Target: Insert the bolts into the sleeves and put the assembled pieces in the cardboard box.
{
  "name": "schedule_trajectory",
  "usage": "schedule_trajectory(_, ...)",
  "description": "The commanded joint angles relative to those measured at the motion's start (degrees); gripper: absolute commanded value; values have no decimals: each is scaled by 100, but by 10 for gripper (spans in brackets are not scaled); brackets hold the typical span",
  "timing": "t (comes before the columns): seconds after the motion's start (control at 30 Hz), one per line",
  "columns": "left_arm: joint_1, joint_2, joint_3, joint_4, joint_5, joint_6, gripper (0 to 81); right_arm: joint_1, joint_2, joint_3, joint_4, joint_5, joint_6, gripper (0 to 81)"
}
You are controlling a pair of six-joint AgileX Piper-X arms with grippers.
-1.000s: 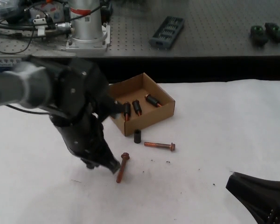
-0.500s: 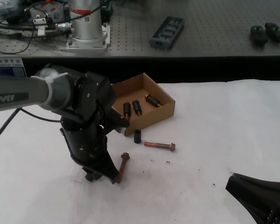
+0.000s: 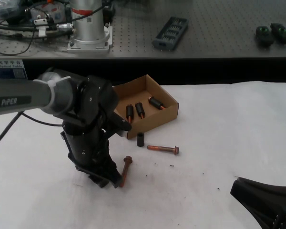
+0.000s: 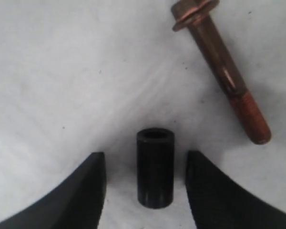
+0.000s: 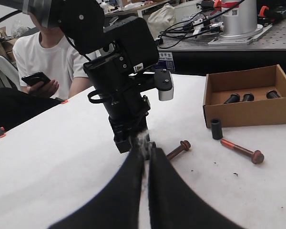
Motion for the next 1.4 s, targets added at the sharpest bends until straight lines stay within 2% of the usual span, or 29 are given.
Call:
schedule_trajectory(0.0, -7, -72, -26, 111, 20, -50, 373, 11, -21, -47, -45, 17, 9, 55)
schedule_trajectory(0.07, -7, -111, -26, 97, 97, -50, 373, 11, -21, -47, -45, 17, 9, 55)
schedule_trajectory(0.2, -7, -127, -26, 77, 670, -50, 373, 11, -21, -47, -45, 17, 9, 55)
schedule_trajectory(0.4, -7, -127, -26, -68, 919, -188, 367, 11, -21, -47, -45, 17, 9, 55)
schedule_trajectory(0.5, -7, -127, -26, -24, 909, -188, 290, 11, -21, -47, -15, 17, 9, 55)
schedule_trajectory(0.63, -7, -127, -26, 223, 909, -188, 9, 11, -21, -47, -3, 17, 9, 55)
schedule_trajectory(0.93, -7, -163, -26, 712, 1103, -132, 0, 11, -21, -47, -3, 17, 9, 55)
schedule_trajectory(1.1, -7, -553, -26, 671, 1892, -240, 0, 11, -21, -47, -3, 17, 9, 55)
schedule_trajectory(1.3, -7, -1265, -26, 188, 3806, -869, 0, 11, -21, -47, -3, 17, 9, 55)
schedule_trajectory(1.37, -7, -1493, -26, 164, 4160, -910, 0, 11, -21, -47, -3, 17, 9, 55)
